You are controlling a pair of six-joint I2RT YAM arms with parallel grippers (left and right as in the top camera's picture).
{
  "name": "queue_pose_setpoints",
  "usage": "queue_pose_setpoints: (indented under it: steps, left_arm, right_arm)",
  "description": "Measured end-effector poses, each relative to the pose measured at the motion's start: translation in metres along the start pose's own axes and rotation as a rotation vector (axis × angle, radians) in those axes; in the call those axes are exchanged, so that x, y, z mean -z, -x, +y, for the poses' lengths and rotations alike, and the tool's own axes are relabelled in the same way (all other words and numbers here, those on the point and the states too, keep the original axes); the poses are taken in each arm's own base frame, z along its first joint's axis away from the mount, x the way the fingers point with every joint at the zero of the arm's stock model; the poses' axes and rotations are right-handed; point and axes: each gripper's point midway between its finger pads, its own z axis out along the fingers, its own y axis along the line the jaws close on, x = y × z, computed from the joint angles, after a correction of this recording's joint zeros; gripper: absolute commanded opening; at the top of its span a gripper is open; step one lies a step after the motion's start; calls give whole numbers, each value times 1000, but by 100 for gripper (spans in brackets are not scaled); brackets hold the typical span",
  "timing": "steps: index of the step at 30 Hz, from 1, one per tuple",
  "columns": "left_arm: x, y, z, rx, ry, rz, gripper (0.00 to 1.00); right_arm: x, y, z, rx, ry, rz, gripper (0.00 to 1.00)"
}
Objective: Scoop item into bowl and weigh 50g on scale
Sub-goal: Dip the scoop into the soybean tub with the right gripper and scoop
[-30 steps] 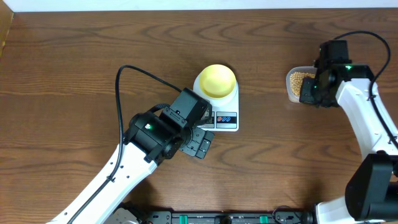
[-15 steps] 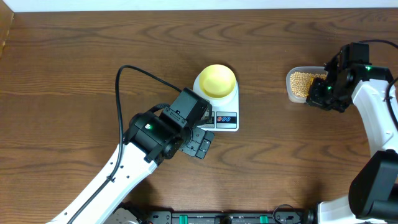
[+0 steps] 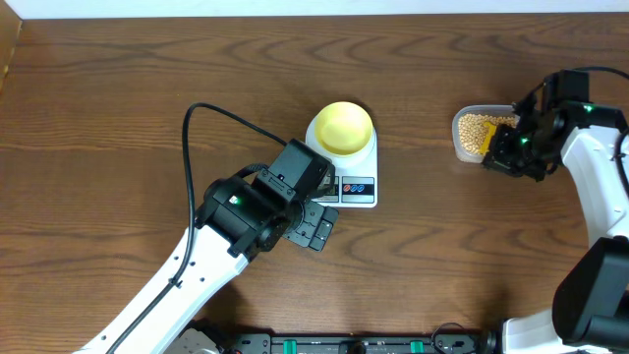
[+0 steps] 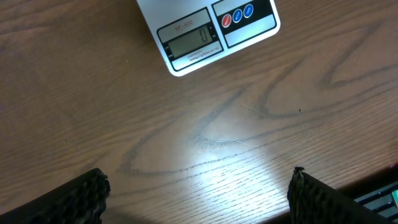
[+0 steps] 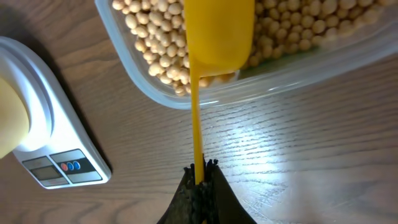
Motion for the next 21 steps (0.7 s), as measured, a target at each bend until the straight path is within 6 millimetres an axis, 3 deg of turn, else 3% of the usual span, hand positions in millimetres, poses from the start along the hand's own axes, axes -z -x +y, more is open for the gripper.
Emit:
queue_pose_setpoints:
  steps: [21]
  left_arm:
    - [0, 0, 0, 0, 0, 0, 94]
  right_arm:
    - [15, 7, -9, -1, 181, -9, 1]
